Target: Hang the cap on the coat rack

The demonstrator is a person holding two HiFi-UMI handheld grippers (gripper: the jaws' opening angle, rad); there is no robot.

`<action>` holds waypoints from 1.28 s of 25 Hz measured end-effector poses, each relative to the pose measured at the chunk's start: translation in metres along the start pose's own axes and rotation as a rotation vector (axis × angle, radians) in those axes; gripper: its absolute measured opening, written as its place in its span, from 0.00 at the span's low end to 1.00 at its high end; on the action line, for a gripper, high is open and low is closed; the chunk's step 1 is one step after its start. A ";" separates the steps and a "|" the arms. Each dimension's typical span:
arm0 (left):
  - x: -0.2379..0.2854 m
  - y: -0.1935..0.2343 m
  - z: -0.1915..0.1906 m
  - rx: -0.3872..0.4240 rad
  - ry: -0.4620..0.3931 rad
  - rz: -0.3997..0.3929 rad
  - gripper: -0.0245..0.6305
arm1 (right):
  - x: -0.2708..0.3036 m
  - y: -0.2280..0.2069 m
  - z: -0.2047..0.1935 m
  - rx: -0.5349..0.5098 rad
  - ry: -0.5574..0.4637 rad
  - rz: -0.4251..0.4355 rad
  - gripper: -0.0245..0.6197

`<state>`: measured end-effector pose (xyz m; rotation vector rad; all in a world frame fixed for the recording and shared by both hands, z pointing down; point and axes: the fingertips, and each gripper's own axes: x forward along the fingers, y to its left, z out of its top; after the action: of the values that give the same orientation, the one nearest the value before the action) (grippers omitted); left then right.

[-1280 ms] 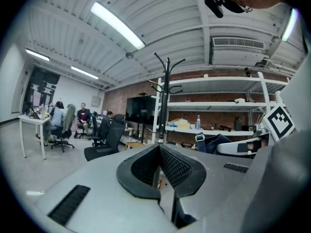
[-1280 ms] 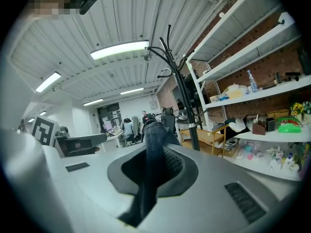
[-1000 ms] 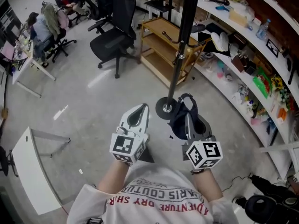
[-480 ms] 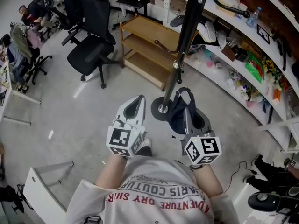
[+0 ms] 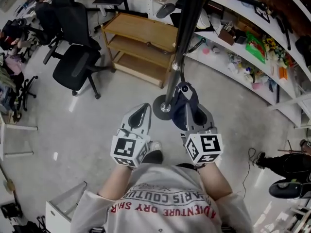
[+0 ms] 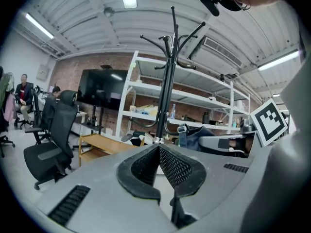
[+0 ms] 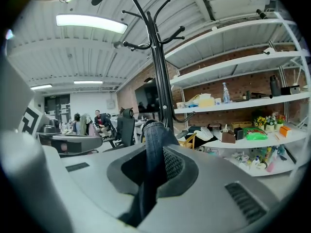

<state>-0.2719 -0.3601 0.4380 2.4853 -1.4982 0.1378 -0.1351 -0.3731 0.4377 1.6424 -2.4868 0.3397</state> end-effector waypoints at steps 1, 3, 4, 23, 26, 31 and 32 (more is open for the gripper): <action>0.004 0.000 -0.001 -0.003 0.002 -0.009 0.04 | 0.004 -0.003 -0.002 -0.001 0.005 -0.011 0.07; 0.011 0.001 -0.003 -0.008 0.003 -0.023 0.05 | 0.012 -0.007 -0.008 -0.004 0.017 -0.028 0.07; 0.014 0.002 -0.004 -0.009 0.004 -0.028 0.04 | 0.016 -0.010 -0.011 -0.006 0.023 -0.035 0.07; 0.018 0.021 -0.021 -0.008 0.036 -0.011 0.04 | 0.084 -0.038 -0.048 -0.071 0.105 -0.077 0.07; 0.018 0.020 -0.022 -0.010 0.039 -0.010 0.04 | 0.090 -0.037 -0.059 -0.092 0.129 -0.076 0.07; 0.016 0.015 -0.022 -0.016 0.031 0.016 0.05 | 0.086 -0.038 -0.065 -0.076 0.133 -0.056 0.07; 0.016 0.014 -0.022 -0.018 0.029 0.026 0.05 | 0.086 -0.037 -0.065 -0.074 0.134 -0.044 0.07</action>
<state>-0.2760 -0.3748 0.4646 2.4401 -1.5135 0.1640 -0.1351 -0.4457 0.5252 1.5887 -2.3339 0.3365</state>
